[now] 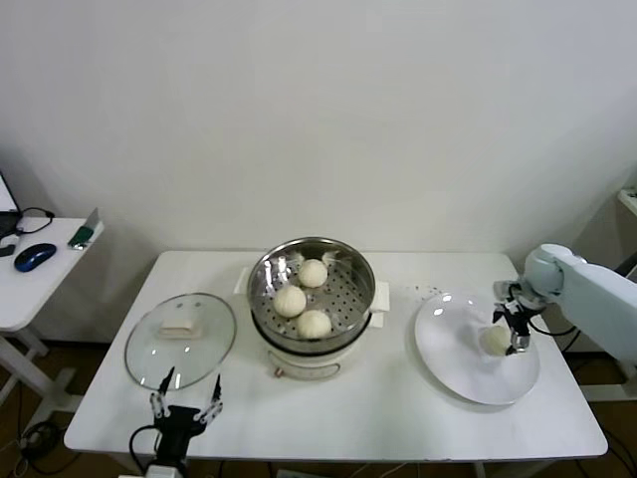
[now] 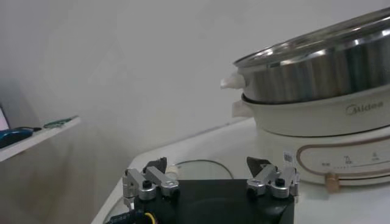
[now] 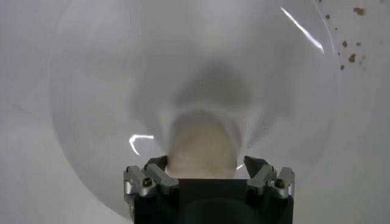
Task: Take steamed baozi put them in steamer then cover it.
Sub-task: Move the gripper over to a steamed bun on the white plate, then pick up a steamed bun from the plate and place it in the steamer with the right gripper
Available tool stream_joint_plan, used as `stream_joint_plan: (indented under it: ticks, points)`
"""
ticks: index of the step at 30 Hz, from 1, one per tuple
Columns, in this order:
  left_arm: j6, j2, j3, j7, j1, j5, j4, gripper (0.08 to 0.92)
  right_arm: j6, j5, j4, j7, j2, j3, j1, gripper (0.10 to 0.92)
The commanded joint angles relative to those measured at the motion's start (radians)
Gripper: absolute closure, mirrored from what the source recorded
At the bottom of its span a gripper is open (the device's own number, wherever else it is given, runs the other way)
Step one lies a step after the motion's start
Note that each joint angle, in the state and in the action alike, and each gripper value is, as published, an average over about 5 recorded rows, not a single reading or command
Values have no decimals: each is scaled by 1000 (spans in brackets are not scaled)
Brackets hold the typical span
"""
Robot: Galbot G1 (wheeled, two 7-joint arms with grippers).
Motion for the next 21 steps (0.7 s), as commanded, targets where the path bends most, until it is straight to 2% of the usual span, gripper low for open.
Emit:
stream_joint_plan:
  ticks: [1, 13, 21]
  points:
    - [0, 1, -1, 0, -1, 1, -1, 177, 8, -20, -33, -7, 22, 10, -19, 203]
    - [-2, -1, 3, 0, 1, 2, -2, 177, 10, 8, -28, -11, 9, 5, -5, 284]
    - [-1, -1, 9, 1, -3, 2, -6, 177, -63, 210, 10, 31, 25, -152, 201, 308]
